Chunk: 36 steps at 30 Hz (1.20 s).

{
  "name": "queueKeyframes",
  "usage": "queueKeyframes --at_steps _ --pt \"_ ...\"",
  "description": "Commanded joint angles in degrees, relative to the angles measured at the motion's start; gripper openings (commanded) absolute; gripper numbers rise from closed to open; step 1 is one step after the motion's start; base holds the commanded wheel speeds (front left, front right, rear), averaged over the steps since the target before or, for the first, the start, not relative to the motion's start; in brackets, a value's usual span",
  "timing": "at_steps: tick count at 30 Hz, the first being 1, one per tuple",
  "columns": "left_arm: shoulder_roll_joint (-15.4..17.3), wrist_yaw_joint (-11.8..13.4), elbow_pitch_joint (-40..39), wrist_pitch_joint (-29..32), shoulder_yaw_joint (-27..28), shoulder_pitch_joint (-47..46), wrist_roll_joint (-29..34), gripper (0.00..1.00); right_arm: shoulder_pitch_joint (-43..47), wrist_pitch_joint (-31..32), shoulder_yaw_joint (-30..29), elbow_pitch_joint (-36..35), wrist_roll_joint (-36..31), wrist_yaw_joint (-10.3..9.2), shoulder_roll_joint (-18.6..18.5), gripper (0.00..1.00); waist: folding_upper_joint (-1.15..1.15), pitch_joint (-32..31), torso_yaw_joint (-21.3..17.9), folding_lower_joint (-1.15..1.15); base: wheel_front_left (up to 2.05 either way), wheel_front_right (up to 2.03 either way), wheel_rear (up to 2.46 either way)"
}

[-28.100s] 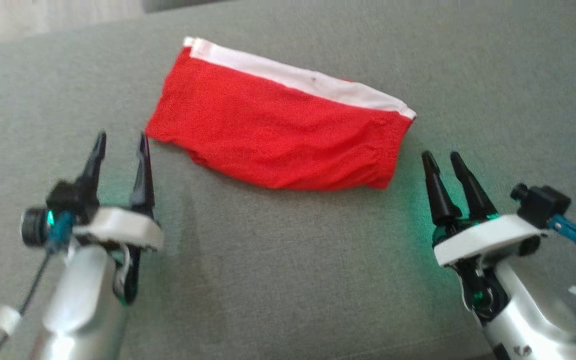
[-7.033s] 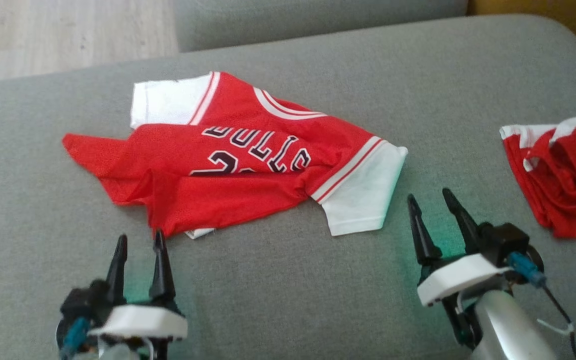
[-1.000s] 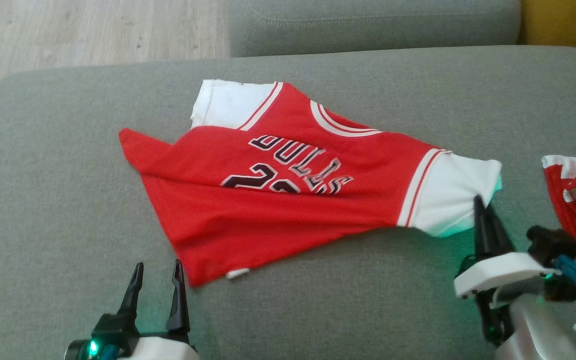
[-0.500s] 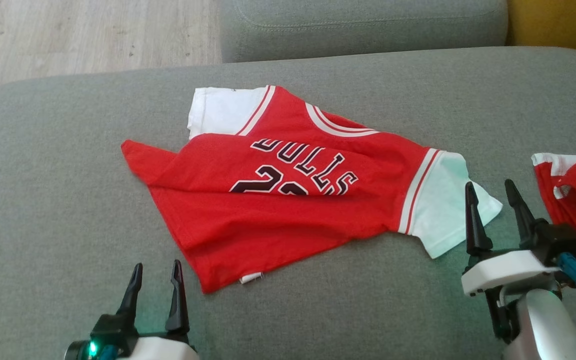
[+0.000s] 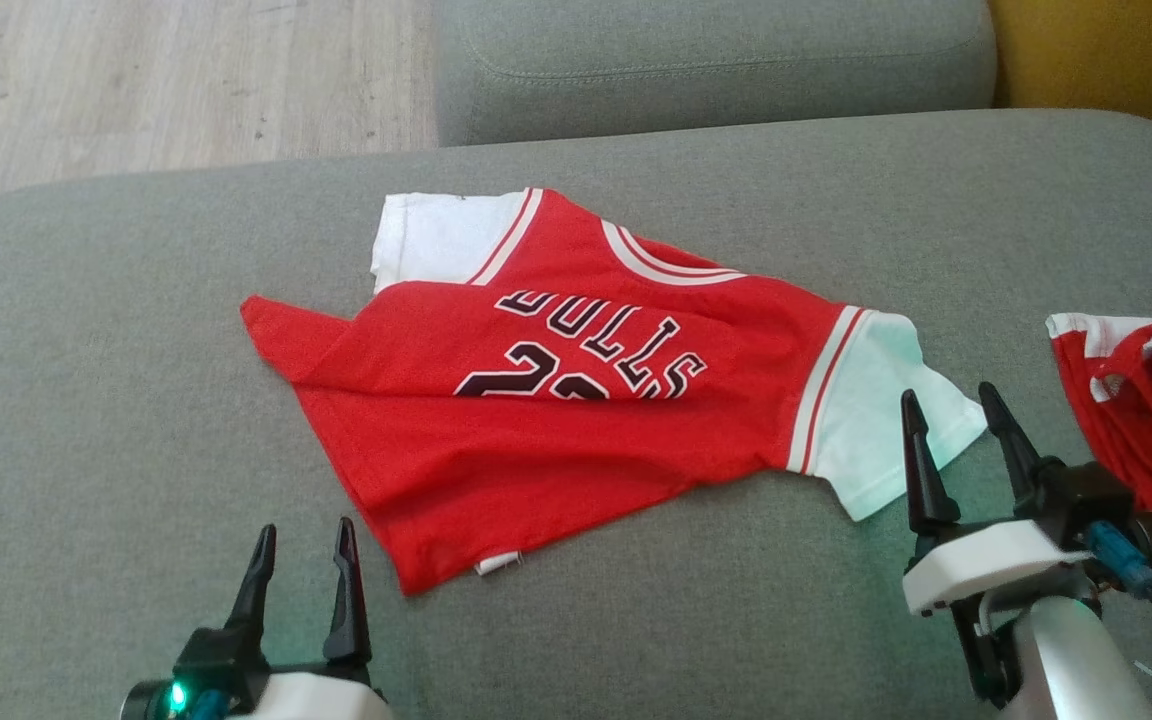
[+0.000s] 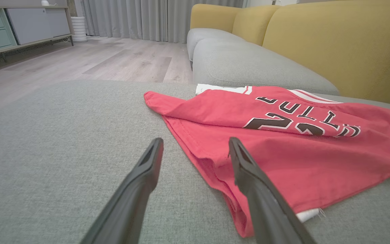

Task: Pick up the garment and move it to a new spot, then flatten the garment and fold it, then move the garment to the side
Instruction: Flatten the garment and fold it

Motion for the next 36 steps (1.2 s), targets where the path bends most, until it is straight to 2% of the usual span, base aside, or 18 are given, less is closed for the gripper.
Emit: queueKeyframes --at_steps 1,6,11,19,27,28,29,30,33,36 --pt "0.36 0.25 -1.86 -0.29 1.7 -1.39 0.4 1.0 -1.33 -0.37 1.54 -1.51 -0.18 -0.04 -0.19 1.0 0.0 0.14 -0.04 0.0 0.0 0.0 0.0" --pt "0.36 -1.37 -0.94 -0.29 -0.78 -2.09 -1.63 1.0 -1.55 -0.37 2.13 -0.77 -0.19 -0.04 -0.19 1.0 0.0 1.58 -0.19 0.0 0.0 0.0 0.0" --pt "0.36 -3.69 2.59 -0.29 -5.1 -3.39 -6.4 1.0 -2.07 -0.37 2.12 -0.48 -0.47 -0.04 -0.19 1.0 0.0 3.52 -0.87 0.0 0.0 0.0 0.0" --pt "0.36 -3.83 9.53 -0.29 -8.41 -5.28 -11.41 1.0 -2.93 -0.37 1.41 -0.22 -1.16 -0.04 -0.19 1.0 0.0 4.78 -2.25 0.0 0.0 0.0 0.0" --pt "0.36 -5.72 13.24 -0.29 -10.06 -7.22 -13.92 1.0 -3.51 -0.37 1.18 -0.18 -1.12 -0.04 -0.19 1.0 0.0 5.54 -3.38 0.0 0.0 0.0 0.0" --pt "0.36 -5.78 13.53 -0.29 -9.97 -7.43 -14.47 0.44 -3.53 -0.37 1.02 -0.06 -1.13 -0.04 -0.19 1.0 0.0 5.63 -3.42 0.0 0.0 0.0 0.0" --pt "0.36 -5.6 13.87 -0.29 -9.63 -7.67 -14.96 0.25 -3.54 -0.37 0.82 0.07 -1.07 -0.04 -0.19 1.0 0.0 5.7 -3.42 0.0 0.0 0.0 0.0" --pt "0.36 -5.31 14.08 -0.29 -8.98 -7.9 -15.66 0.0 -3.54 -0.37 0.63 0.16 -1.05 -0.04 -0.19 1.0 0.0 5.73 -3.37 0.0 0.0 0.0 0.0" --pt "0.36 -3.88 13.59 -0.29 -6.47 -8.4 -15.35 0.0 -3.5 -0.37 -0.2 0.79 -1.05 -0.04 -0.19 1.0 0.0 5.59 -2.8 0.0 0.0 0.0 0.0" --pt "0.36 -1.98 11.13 -0.29 -2.12 -7.67 -12.48 0.0 -3.55 -0.37 -1.1 1.76 -0.89 -0.04 -0.19 1.0 0.0 5.52 -1.99 0.0 0.0 0.0 0.0"
